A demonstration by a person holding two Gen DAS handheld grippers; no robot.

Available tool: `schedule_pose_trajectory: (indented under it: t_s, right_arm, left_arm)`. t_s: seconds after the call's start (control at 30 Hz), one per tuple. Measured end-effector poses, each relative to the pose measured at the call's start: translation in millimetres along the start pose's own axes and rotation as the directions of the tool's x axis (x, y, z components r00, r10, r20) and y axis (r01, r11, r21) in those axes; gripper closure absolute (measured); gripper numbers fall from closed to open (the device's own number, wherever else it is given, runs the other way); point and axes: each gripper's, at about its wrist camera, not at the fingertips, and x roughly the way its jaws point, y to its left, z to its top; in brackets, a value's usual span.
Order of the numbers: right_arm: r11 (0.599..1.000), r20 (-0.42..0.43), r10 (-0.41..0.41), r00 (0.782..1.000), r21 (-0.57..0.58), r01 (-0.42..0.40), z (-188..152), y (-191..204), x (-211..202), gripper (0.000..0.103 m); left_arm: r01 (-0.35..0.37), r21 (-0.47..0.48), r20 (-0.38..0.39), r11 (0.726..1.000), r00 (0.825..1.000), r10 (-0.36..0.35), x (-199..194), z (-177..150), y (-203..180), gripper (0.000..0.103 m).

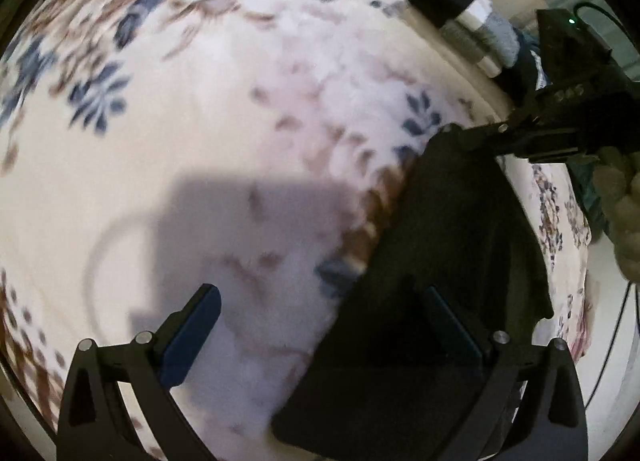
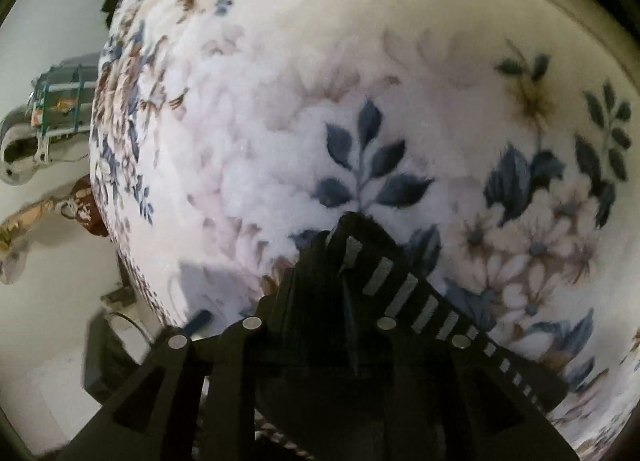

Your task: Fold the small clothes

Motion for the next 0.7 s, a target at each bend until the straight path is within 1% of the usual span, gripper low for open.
schedule_pose_trajectory:
  t_s: [0.03,0.07,0.17,0.2,0.23,0.27,0.3,0.37,0.4,0.43,0.47,0.5,0.57,0.6,0.63,0.67,0.7]
  right_arm:
    - [0.999,0.031,-0.050,0.998,-0.017,0.051,-1.7,3.2,-3.9,0.098]
    - [0.996,0.065,-0.082,0.995,-0.028,0.084,-2.7,7.0,-8.0,0.098]
    - [0.988,0.165,-0.149,0.975,-0.001,0.151,0.3,4.1,-18.6,0.099]
    - [0.989,0.163,-0.145,0.976,0.022,0.143,1.7,-4.2,-14.2,0.099]
    - [0.995,0.125,-0.098,0.987,0.033,0.094,2.8,-10.4,-5.2,0.099]
    - [0.999,0.080,-0.021,0.997,0.051,0.017,2.5,-18.0,1.6,0.099]
    - [0.995,0.077,0.039,0.996,0.084,-0.046,-0.2,-27.9,-1.6,0.098]
    - [0.979,0.119,0.122,0.985,0.151,-0.139,-14.0,-48.5,-22.5,0.090]
    - [0.967,0.159,0.140,0.977,0.188,-0.170,-27.1,-64.1,-40.2,0.073]
    - [0.961,0.213,0.123,0.969,0.220,-0.170,-45.5,-82.7,-62.1,0.053]
    - [0.959,0.247,0.098,0.964,0.234,-0.158,-59.7,-94.9,-76.2,0.049]
    - [0.957,0.282,0.071,0.957,0.251,-0.145,-80.5,-112.8,-92.5,0.049]
    - [0.942,0.292,0.017,0.956,0.316,-0.113,-118.5,-146.7,-108.9,0.048]
    - [0.929,0.288,-0.008,0.958,0.356,-0.099,-139.4,-165.1,-112.4,0.048]
    - [0.915,0.278,-0.030,0.960,0.395,-0.085,-156.6,-180.5,-112.3,0.048]
    - [0.896,0.269,-0.045,0.962,0.436,-0.080,-174.1,-197.2,-111.1,0.048]
    - [0.879,0.260,-0.038,0.965,0.468,-0.091,-190.5,-211.3,-105.5,0.048]
  left_arm:
    - [-0.007,0.017,0.000,1.000,1.000,0.007,0.6,5.7,-3.4,0.000]
    - [-0.003,0.037,-0.001,0.999,1.000,0.003,1.9,12.1,-7.6,0.000]
    - [0.010,0.085,0.006,0.996,1.000,-0.010,1.5,22.4,-9.1,0.000]
    - [0.020,0.103,0.006,0.994,1.000,-0.020,4.7,31.0,-12.6,0.000]
    - [0.018,0.115,0.002,0.993,1.000,-0.019,6.4,36.2,-12.0,0.000]
    - [0.020,0.128,-0.007,0.992,1.000,-0.019,11.1,44.5,-16.1,0.000]
    - [0.030,0.137,-0.016,0.990,0.999,-0.028,15.4,52.7,-18.8,0.000]
    - [0.056,0.151,-0.029,0.987,0.998,-0.052,25.2,70.0,-27.5,0.000]
    - [0.067,0.163,-0.035,0.984,0.997,-0.062,29.6,77.1,-31.7,0.000]
    - [0.076,0.183,-0.046,0.980,0.997,-0.069,37.4,86.2,-38.3,0.000]
    - [0.082,0.196,-0.055,0.977,0.996,-0.073,41.2,90.7,-42.9,0.000]
    - [0.102,0.208,-0.074,0.973,0.993,-0.089,48.0,96.0,-48.9,0.000]
    - [0.138,0.225,-0.104,0.965,0.988,-0.117,60.0,104.2,-61.5,0.006]
    - [0.159,0.247,-0.113,0.956,0.984,-0.134,64.8,106.9,-70.4,0.021]
    - [0.165,0.273,-0.121,0.948,0.983,-0.136,68.3,108.0,-78.5,0.052]
    - [0.169,0.291,-0.133,0.942,0.982,-0.135,70.9,108.5,-83.5,0.073]
    - [0.175,0.308,-0.155,0.935,0.979,-0.132,75.5,108.1,-89.7,0.083]
